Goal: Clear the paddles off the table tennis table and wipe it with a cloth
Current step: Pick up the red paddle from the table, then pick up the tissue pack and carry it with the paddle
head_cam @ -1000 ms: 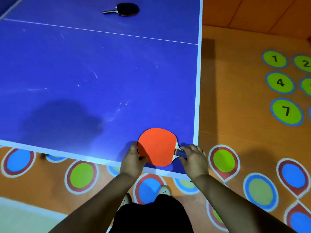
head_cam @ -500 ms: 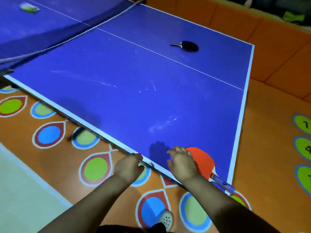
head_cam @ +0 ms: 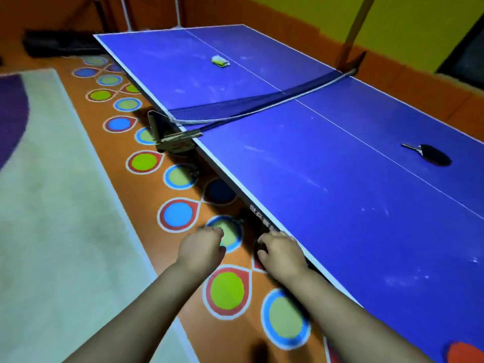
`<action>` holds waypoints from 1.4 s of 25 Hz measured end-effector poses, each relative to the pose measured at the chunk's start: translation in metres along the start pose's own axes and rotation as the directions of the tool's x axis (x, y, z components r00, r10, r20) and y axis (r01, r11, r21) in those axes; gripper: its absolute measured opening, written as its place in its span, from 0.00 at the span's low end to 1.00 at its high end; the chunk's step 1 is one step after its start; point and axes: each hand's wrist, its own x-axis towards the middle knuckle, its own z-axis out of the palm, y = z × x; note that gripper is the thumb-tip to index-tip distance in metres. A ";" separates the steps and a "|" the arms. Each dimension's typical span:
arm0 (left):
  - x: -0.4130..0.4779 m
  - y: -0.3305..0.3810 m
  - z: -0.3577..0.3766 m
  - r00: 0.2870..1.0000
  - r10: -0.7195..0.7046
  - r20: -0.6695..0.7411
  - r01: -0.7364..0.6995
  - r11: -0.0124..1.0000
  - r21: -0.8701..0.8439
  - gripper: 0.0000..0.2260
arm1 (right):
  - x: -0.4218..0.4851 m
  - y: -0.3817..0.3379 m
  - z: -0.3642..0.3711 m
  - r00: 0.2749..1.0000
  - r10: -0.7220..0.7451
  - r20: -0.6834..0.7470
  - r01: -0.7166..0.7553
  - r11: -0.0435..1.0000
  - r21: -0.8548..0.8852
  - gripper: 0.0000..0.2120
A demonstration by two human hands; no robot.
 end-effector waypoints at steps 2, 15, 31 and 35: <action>0.013 -0.046 -0.019 0.998 -0.055 -0.012 0.054 0.996 -0.066 0.15 | 0.036 -0.037 -0.002 0.999 -0.051 -0.004 0.051 0.999 0.008 0.15; 0.195 -0.288 -0.119 0.945 -0.277 -0.172 0.290 0.955 0.056 0.16 | 0.362 -0.205 -0.006 0.967 -0.255 0.003 0.255 0.966 0.051 0.13; 0.499 -0.607 -0.196 0.956 -0.267 -0.121 0.265 0.964 -0.033 0.16 | 0.753 -0.394 -0.016 0.994 -0.103 0.023 0.101 0.991 0.090 0.11; 0.585 -0.678 -0.230 0.986 -0.146 -0.082 0.147 0.989 0.009 0.16 | 0.833 -0.429 -0.020 0.998 0.046 0.042 -0.051 0.991 0.120 0.10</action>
